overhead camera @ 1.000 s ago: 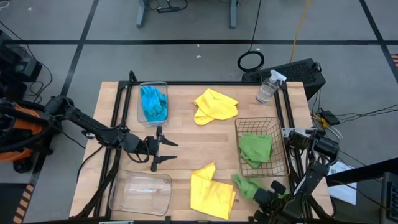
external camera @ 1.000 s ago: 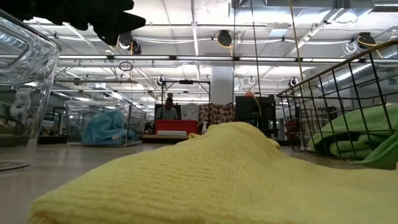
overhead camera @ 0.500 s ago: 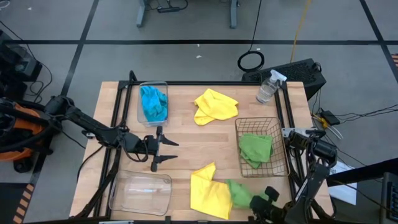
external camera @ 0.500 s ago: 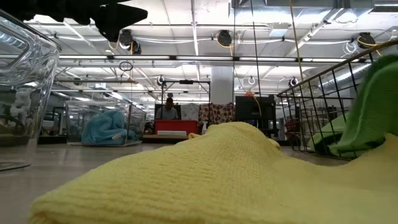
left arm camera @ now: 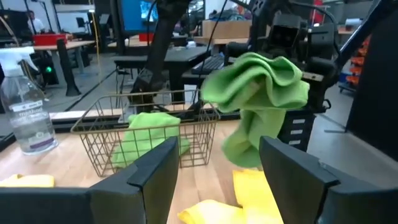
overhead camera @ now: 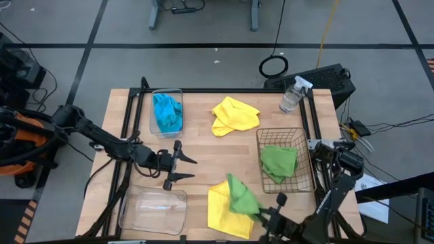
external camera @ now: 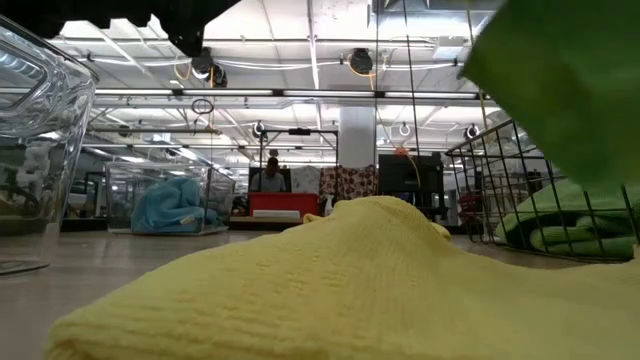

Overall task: Sort microfiber towel by color & place in baskets
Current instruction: Put the green microfiber cloth into the wire basket

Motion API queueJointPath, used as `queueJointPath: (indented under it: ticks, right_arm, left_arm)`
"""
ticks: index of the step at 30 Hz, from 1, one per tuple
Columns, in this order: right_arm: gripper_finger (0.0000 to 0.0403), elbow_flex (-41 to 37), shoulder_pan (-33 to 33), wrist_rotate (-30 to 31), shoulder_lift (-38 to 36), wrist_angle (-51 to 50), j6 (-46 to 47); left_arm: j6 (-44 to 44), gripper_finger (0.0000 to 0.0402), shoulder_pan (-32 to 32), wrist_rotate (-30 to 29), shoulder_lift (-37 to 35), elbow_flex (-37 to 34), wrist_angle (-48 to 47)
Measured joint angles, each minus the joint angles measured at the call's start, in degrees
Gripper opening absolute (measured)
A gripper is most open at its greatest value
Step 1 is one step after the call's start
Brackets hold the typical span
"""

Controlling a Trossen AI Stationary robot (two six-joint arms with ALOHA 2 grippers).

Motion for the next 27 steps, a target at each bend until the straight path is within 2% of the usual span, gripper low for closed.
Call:
queueJointPath:
  ticks: [6, 12, 19, 23, 27]
  right_arm:
    - [0.0008, 0.0, -5.97, 4.11, -0.02, 0.65, -5.72]
    - [0.0009, 0.02, -12.17, 7.0, -0.04, 2.09, -8.52]
    - [0.001, 0.09, -18.71, 6.78, -0.33, 10.12, -13.0]
    - [0.001, 0.13, -21.81, 2.66, -0.44, 16.13, -20.49]
    - [0.0011, 0.14, -23.64, 2.29, -0.44, 24.13, -28.1]
  left_arm:
    - [4.47, 0.023, -0.72, 3.03, 1.86, -0.01, 4.22]
    - [11.67, 0.023, -2.98, 2.97, 4.31, 0.14, 11.03]
    - [16.29, 0.023, -3.78, -3.68, 8.68, 2.73, 13.79]
    - [20.91, 0.023, -4.44, -7.32, 12.38, 4.32, 15.03]
    - [21.7, 0.023, -4.5, -8.27, 15.62, 6.53, 16.06]
